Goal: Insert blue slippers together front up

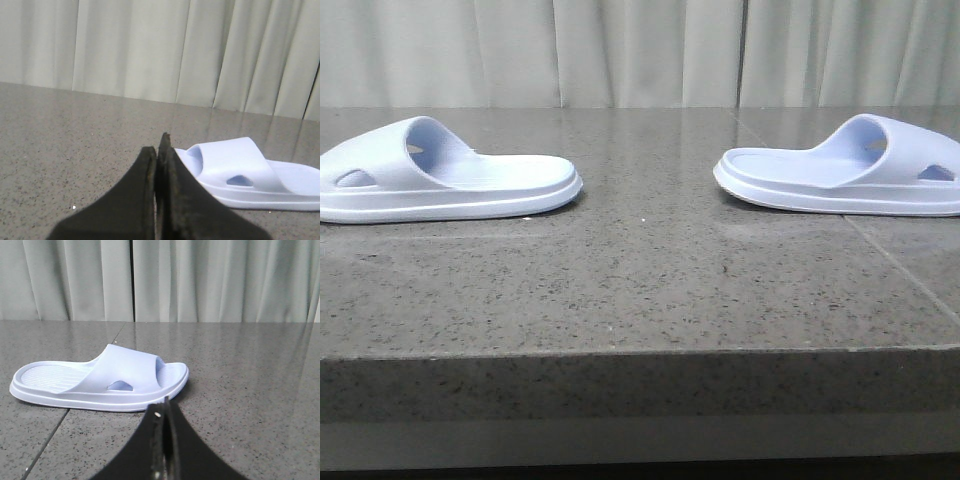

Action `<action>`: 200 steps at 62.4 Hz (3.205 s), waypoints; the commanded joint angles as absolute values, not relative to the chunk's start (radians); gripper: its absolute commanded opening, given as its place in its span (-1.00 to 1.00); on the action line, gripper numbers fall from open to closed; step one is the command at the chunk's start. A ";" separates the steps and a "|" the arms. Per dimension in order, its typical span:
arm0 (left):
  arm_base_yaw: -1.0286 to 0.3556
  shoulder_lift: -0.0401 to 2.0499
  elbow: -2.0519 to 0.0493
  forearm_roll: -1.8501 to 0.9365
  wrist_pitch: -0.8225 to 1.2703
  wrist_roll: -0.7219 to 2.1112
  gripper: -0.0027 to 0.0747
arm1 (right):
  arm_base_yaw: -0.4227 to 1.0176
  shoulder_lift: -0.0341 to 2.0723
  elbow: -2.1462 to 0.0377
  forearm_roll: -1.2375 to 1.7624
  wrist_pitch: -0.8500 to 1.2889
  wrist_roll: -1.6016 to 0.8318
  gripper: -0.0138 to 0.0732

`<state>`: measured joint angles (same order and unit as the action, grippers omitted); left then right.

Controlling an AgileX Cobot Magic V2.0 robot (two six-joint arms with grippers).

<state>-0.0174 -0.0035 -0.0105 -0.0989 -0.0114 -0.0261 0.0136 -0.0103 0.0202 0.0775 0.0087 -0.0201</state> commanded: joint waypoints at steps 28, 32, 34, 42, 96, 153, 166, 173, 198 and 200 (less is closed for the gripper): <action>-0.020 0.183 -0.470 -0.057 0.176 -0.032 -0.98 | 0.009 0.156 -0.418 0.067 0.213 -0.025 -0.84; -0.020 0.232 -0.510 -0.057 0.219 -0.032 -0.98 | 0.009 0.210 -0.462 0.067 0.237 -0.025 -0.84; -0.020 0.261 -0.528 -0.057 0.241 -0.032 -0.98 | 0.009 0.231 -0.480 0.067 0.248 -0.025 -0.84; -0.020 0.359 -0.561 -0.057 0.293 -0.032 -0.98 | 0.009 0.325 -0.511 0.067 0.271 -0.025 -0.84; -0.020 0.632 -0.558 -0.063 0.379 -0.032 -0.73 | 0.009 0.480 -0.511 0.065 0.421 -0.054 -0.56; 0.022 1.074 -0.949 -0.028 0.769 -0.020 0.33 | 0.009 0.480 -0.511 0.081 0.458 -0.055 0.44; 0.202 1.272 -1.075 -0.449 0.843 0.317 0.33 | 0.009 0.480 -0.511 0.081 0.458 -0.055 0.44; 0.269 1.360 -1.116 -0.631 0.881 0.431 0.33 | 0.009 0.480 -0.511 0.081 0.458 -0.055 0.44; 0.276 1.601 -1.220 -0.747 0.923 0.514 0.33 | 0.009 0.480 -0.511 0.081 0.458 -0.055 0.44; 0.274 1.613 -1.222 -0.749 0.923 0.514 0.31 | 0.009 0.480 -0.511 0.081 0.458 -0.055 0.44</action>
<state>0.2736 1.6236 -1.1793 -0.6946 0.9179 0.5053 0.0136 0.4657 -0.4758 0.0833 0.5268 -0.0450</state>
